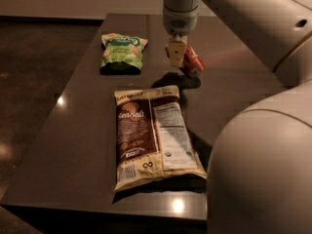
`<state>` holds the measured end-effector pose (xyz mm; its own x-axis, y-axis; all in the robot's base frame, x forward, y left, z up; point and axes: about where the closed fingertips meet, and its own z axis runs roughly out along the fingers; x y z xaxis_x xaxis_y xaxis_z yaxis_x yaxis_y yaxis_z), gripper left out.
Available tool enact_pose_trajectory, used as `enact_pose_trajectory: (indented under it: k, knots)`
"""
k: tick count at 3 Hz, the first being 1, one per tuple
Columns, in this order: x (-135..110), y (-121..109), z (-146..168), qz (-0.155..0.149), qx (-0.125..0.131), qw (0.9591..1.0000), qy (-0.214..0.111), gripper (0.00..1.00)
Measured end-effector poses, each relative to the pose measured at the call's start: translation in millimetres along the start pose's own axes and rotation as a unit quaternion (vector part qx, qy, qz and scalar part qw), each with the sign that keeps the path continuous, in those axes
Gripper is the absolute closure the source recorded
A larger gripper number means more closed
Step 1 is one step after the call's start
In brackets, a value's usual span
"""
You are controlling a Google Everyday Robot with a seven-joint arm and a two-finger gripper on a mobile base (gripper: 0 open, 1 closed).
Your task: Knock coke can over
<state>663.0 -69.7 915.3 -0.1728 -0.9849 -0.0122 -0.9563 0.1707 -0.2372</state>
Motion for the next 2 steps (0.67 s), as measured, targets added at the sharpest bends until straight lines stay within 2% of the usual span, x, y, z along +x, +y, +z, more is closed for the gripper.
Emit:
enact_pose_trajectory:
  k: [1, 2]
  knots:
    - [-2, 6, 11, -0.017, -0.007, 0.9997, 0.014, 0.06]
    - [-4, 17, 23, -0.038, -0.021, 0.9989, 0.015, 0.00]
